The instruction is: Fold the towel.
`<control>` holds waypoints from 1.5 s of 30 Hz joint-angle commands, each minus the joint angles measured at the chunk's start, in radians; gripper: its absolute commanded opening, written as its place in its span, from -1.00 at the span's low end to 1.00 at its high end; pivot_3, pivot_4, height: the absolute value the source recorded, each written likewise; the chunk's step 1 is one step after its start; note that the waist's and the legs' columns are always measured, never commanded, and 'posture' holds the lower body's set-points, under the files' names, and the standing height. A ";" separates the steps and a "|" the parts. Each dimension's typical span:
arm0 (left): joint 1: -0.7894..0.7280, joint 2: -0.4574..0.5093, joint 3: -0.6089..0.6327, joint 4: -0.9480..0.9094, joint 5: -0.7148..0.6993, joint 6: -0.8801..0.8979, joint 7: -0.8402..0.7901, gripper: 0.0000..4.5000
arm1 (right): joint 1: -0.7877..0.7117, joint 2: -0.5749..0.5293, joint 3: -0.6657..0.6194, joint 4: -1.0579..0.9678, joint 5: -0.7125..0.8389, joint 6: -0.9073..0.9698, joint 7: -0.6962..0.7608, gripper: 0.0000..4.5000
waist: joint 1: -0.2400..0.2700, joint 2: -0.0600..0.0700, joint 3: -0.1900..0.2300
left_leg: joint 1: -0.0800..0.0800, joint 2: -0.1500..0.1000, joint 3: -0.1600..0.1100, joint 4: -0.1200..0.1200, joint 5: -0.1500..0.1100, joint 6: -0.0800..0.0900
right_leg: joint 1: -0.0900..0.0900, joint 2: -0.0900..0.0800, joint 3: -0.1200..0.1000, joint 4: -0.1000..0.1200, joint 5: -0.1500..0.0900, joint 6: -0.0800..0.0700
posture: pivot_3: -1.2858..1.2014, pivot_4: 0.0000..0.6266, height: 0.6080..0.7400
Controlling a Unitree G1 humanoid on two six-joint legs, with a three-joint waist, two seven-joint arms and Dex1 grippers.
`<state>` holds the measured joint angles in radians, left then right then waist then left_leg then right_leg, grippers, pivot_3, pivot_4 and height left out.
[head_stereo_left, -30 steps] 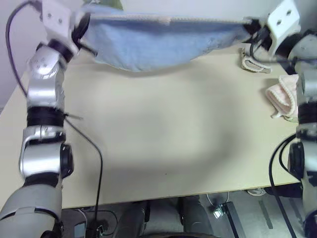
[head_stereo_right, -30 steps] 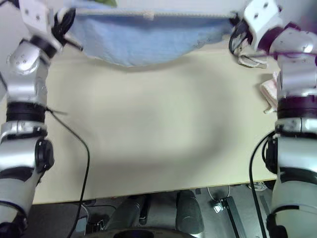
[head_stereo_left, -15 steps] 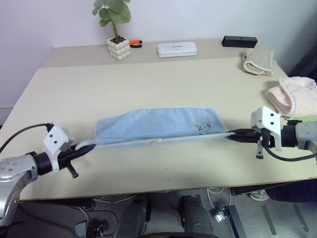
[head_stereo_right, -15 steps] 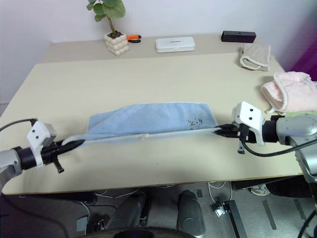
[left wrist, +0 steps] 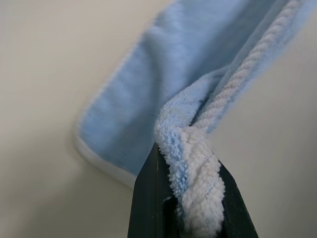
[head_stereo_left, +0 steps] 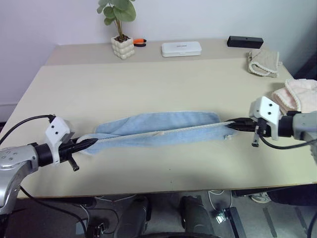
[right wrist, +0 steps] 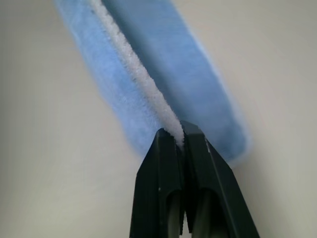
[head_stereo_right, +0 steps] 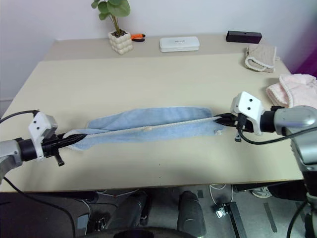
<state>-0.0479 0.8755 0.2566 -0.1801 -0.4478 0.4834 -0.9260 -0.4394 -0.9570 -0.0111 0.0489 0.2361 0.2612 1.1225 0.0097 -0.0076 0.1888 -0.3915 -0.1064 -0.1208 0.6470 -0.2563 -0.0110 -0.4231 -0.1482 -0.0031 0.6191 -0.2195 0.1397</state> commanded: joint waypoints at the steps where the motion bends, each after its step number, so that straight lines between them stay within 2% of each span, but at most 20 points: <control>1: -0.079 -0.014 -0.053 0.121 0.060 -0.039 0.014 -1.00 | -0.113 0.047 0.052 0.151 -0.084 -0.086 -0.029 -0.99 | -0.003 0.000 0.000 | 0.000 0.000 0.000 0.000 0.000 0.000 | -0.001 0.000 0.000 0.000 0.000 0.000 | 0.03 -0.52 1.00; 8: -0.192 -0.074 -0.117 0.306 0.120 -0.103 0.026 -1.00 | -0.301 0.179 0.130 0.479 -0.185 -0.249 -0.066 -0.99 | -0.023 0.000 0.000 | -0.001 0.000 0.001 -0.002 0.001 -0.001 | -0.002 0.000 0.000 -0.001 0.001 0.002 | 0.03 -0.52 1.00; 14: -0.216 -0.111 -0.098 0.336 0.101 -0.083 0.039 -1.00 | -0.354 0.220 0.134 0.601 -0.216 -0.312 -0.080 -0.99 | -0.025 0.000 0.000 | -0.001 0.000 0.000 -0.002 0.000 -0.001 | -0.003 0.000 0.000 0.000 0.001 0.002 | 0.03 -0.52 1.00; 15: -0.214 -0.114 -0.092 0.331 0.091 -0.074 0.038 -0.72 | -0.355 0.222 0.132 0.607 -0.215 -0.314 -0.076 -0.74 | -0.025 0.000 0.000 | -0.001 0.000 0.000 -0.001 0.000 -0.001 | -0.003 0.000 0.000 0.000 0.001 0.002 | 0.03 -0.52 1.00; 16: -0.208 -0.115 -0.081 0.320 0.077 -0.058 0.038 -0.59 | -0.354 0.222 0.127 0.606 -0.212 -0.310 -0.072 -0.62 | -0.025 0.000 0.000 | -0.001 0.000 0.000 -0.001 0.000 0.000 | -0.003 0.000 0.000 0.000 0.001 0.002 | 0.03 -0.52 1.00; 17: -0.203 -0.115 -0.073 0.311 0.071 -0.051 0.041 -0.39 | -0.353 0.221 0.122 0.605 -0.209 -0.308 -0.074 -0.42 | -0.025 0.000 0.000 | -0.001 0.000 0.000 -0.001 0.000 0.000 | -0.003 0.000 0.000 0.000 0.001 0.002 | 0.03 -0.52 1.00; 22: -0.202 -0.131 -0.004 0.292 0.009 0.015 0.083 0.73 | -0.344 0.213 0.102 0.601 -0.217 -0.318 -0.115 0.69 | -0.027 0.000 0.000 | -0.001 0.000 0.000 -0.002 0.000 0.000 | -0.003 0.000 0.001 0.001 0.001 0.002 | 0.03 -0.52 1.00; 23: -0.208 -0.137 0.015 0.290 -0.010 0.036 0.092 0.74 | -0.338 0.211 0.099 0.593 -0.215 -0.317 -0.117 0.87 | -0.027 0.000 0.000 | -0.001 0.000 0.000 -0.002 0.000 0.000 | -0.003 0.000 0.001 0.001 0.001 0.002 | 0.03 -0.52 1.00; 27: -0.224 -0.171 0.104 0.263 -0.130 0.160 0.128 0.74 | -0.308 0.211 0.074 0.547 -0.206 -0.296 -0.141 0.87 | -0.027 0.000 0.000 | -0.001 0.000 0.000 -0.001 0.000 0.000 | -0.003 0.000 0.001 0.001 0.002 0.002 | 0.03 -0.52 1.00; 34: -0.267 -0.240 0.152 0.363 -0.043 0.082 0.356 0.74 | -0.266 0.216 0.043 0.503 -0.218 -0.274 -0.220 0.87 | -0.024 0.000 0.000 | -0.001 -0.001 0.000 -0.001 0.000 -0.001 | -0.003 0.000 0.001 0.002 0.002 0.002 | 0.03 -0.52 1.00; 38: -0.241 -0.240 0.198 0.322 -0.105 0.063 0.300 0.74 | -0.236 0.214 0.031 0.451 -0.206 -0.251 -0.228 0.87 | -0.026 0.000 0.000 | -0.001 -0.001 0.000 -0.001 0.000 -0.001 | -0.003 0.000 0.001 0.002 0.002 0.002 | 0.03 -0.52 1.00; 42: -0.122 -0.109 0.131 0.247 -0.061 -0.007 0.078 0.74 | -0.191 0.205 0.016 0.385 -0.195 -0.226 -0.231 0.87 | -0.031 0.000 0.000 | -0.001 0.000 0.001 -0.001 0.000 -0.001 | -0.003 0.000 0.002 0.001 0.002 0.002 | 0.03 -0.52 1.00; 45: -0.104 -0.048 0.067 0.260 -0.011 -0.067 0.000 0.74 | -0.172 0.214 0.013 0.357 -0.195 -0.210 -0.239 0.87 | -0.025 0.000 0.000 | -0.001 0.000 0.002 -0.002 0.000 0.000 | -0.004 0.000 0.002 0.001 0.002 0.002 | 0.03 -0.52 1.00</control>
<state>-0.1488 0.8098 0.3478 0.1015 -0.4800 0.4616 -0.8807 -0.6051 -0.7353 0.0257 0.4594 0.0229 0.0491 0.8912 -0.0155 -0.0075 0.1889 -0.3923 -0.1067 -0.1189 0.6452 -0.2567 -0.0110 -0.4266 -0.1482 -0.0010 0.6202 -0.2176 0.1417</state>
